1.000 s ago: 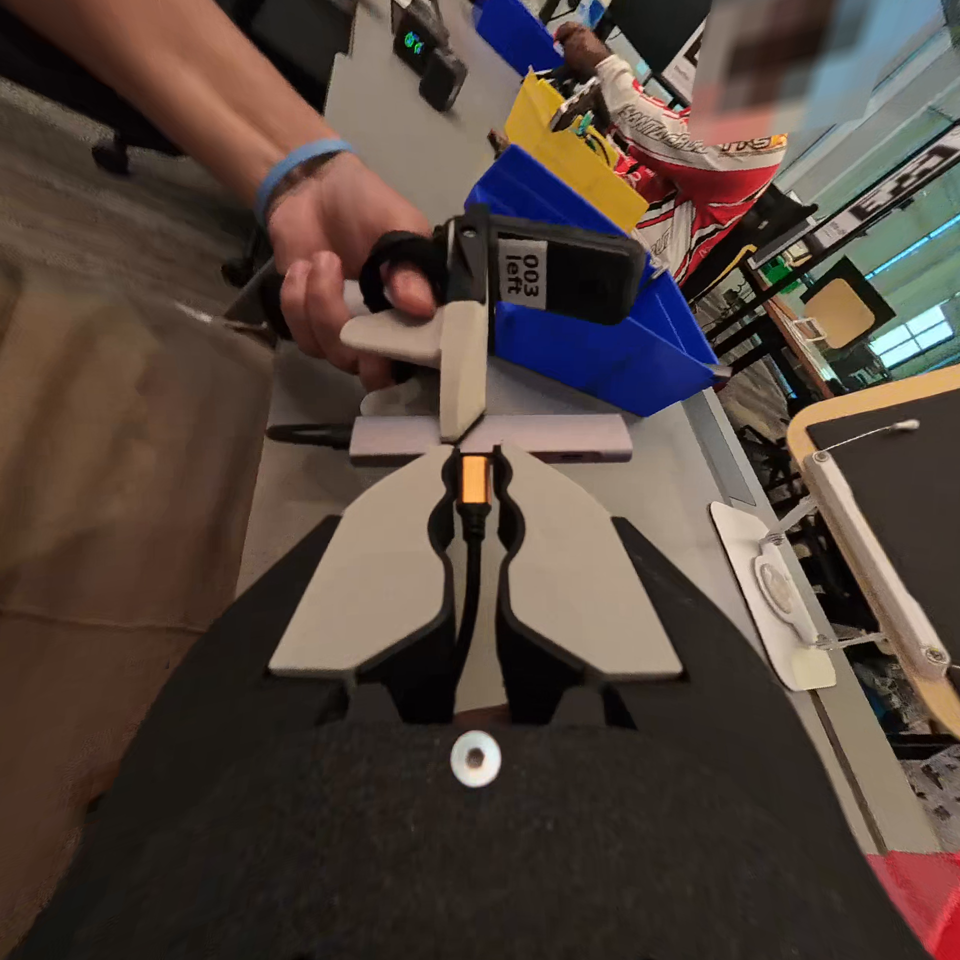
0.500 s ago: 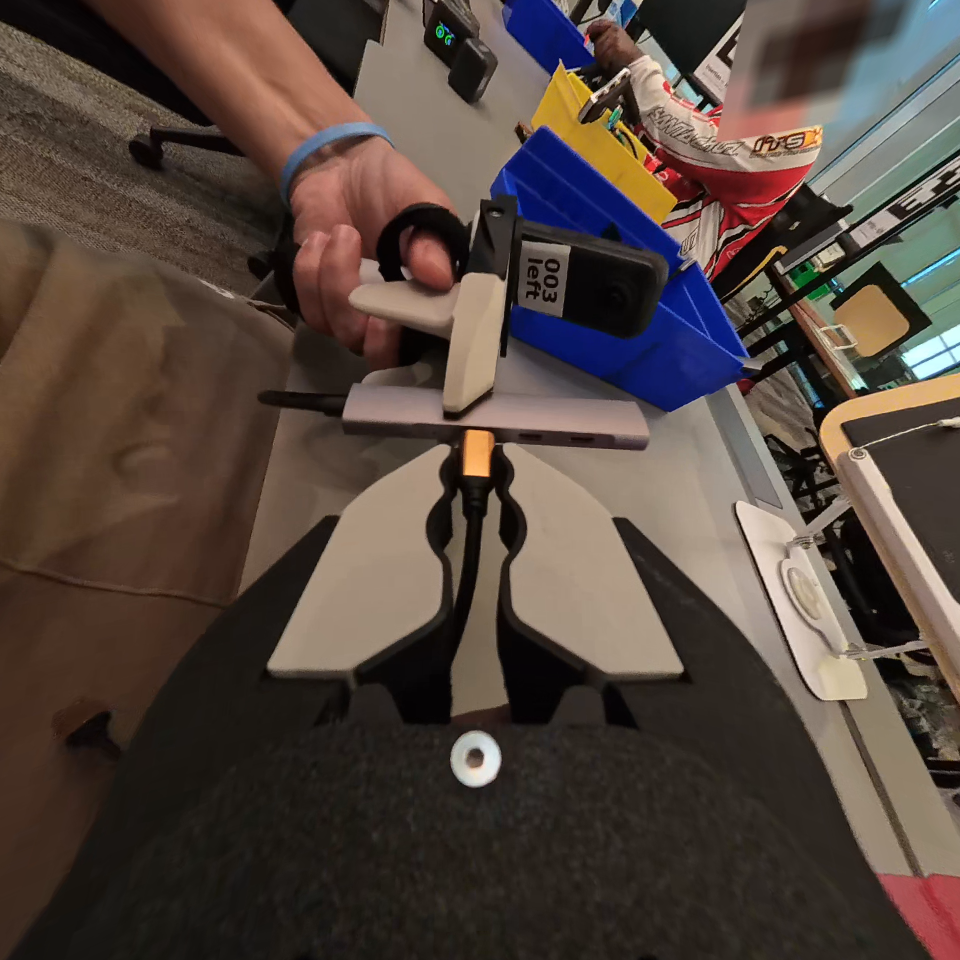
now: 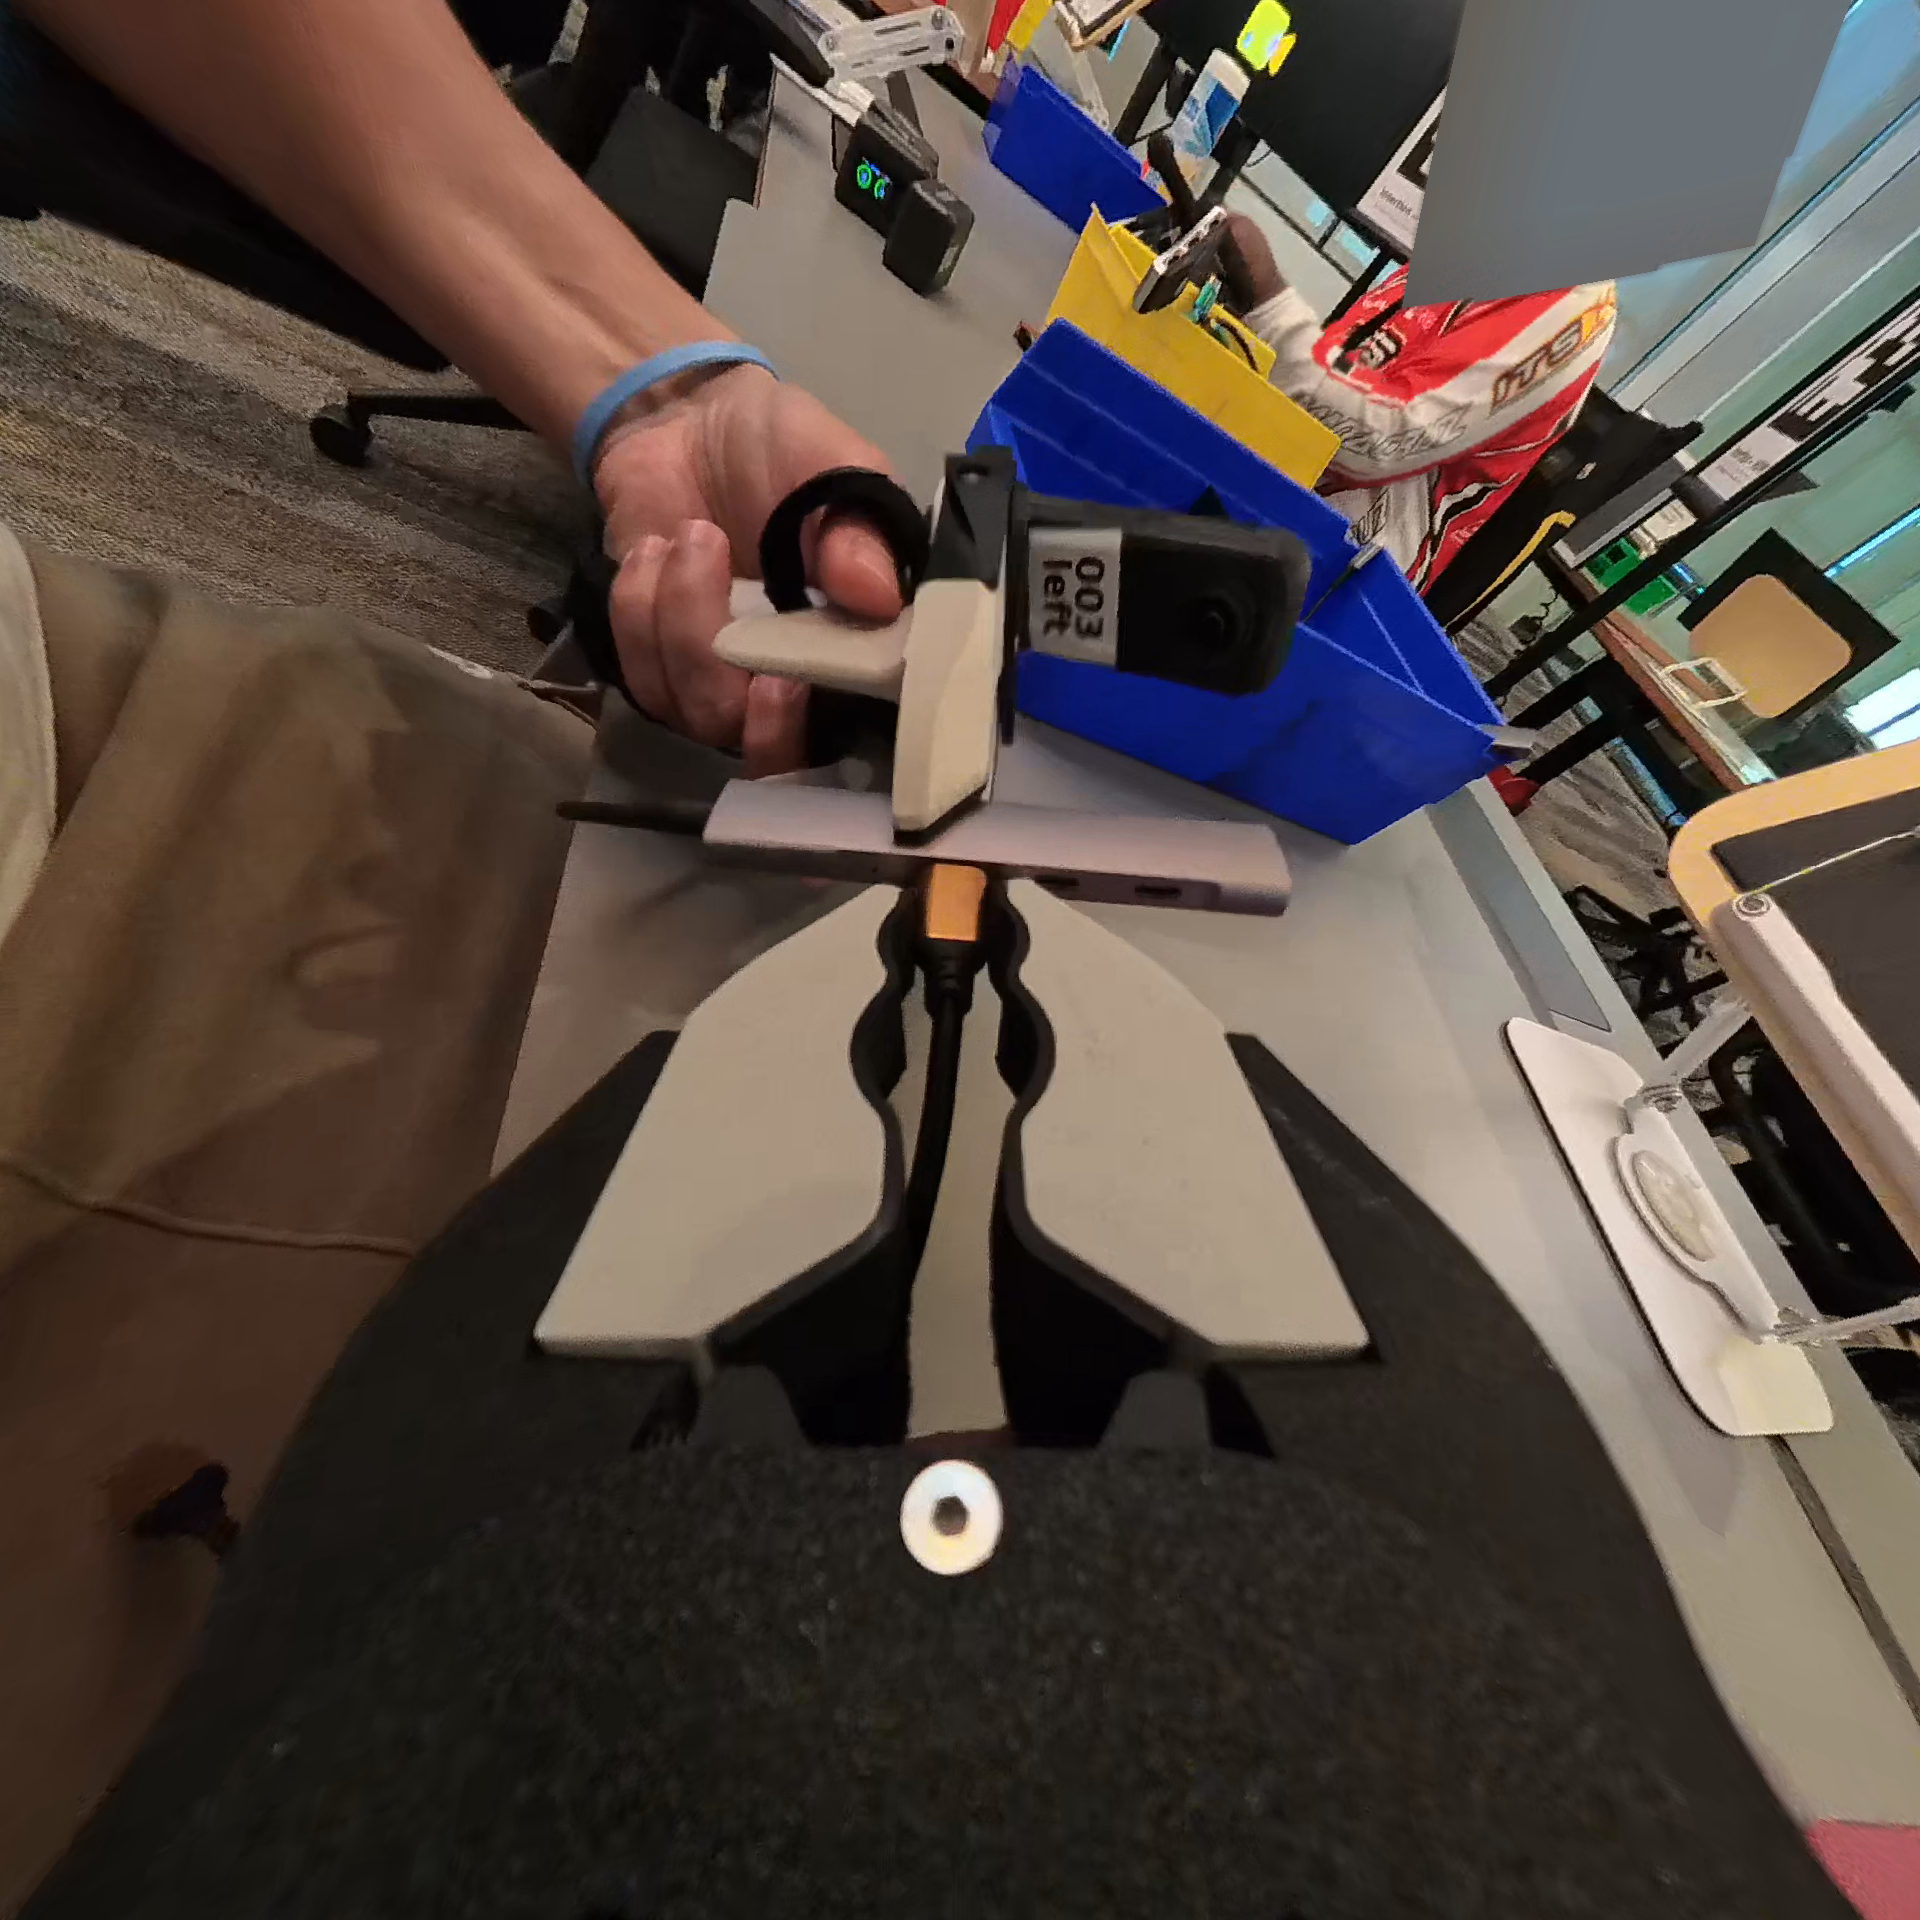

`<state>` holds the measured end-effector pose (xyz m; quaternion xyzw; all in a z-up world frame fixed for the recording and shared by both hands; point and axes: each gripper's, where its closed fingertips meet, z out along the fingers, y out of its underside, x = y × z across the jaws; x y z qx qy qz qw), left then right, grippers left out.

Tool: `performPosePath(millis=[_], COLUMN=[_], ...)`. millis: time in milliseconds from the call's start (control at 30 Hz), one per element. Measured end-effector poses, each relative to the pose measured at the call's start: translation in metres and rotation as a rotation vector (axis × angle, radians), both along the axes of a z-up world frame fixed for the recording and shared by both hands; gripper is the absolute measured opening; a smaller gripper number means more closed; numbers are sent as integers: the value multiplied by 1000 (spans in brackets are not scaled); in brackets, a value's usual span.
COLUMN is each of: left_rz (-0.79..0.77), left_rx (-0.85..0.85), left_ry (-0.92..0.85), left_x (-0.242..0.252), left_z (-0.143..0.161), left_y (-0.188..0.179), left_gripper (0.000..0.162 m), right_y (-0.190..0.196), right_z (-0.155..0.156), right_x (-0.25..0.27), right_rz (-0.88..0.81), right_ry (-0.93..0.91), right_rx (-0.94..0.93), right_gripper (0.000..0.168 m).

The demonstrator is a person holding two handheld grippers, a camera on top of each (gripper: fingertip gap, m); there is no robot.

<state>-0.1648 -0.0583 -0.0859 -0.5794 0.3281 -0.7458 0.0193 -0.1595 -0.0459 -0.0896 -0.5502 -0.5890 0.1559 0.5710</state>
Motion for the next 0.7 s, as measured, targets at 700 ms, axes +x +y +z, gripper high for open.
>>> performPosePath(millis=[700], left_rz=[142], left_rx=[213], left_ry=[-6], left_x=[-2], left_z=[18], left_y=[14], left_gripper=[0], right_y=[12], right_z=[6], right_x=[34], right_rz=[-76], right_ry=[-37], right_rx=[-29], right_gripper=[12])
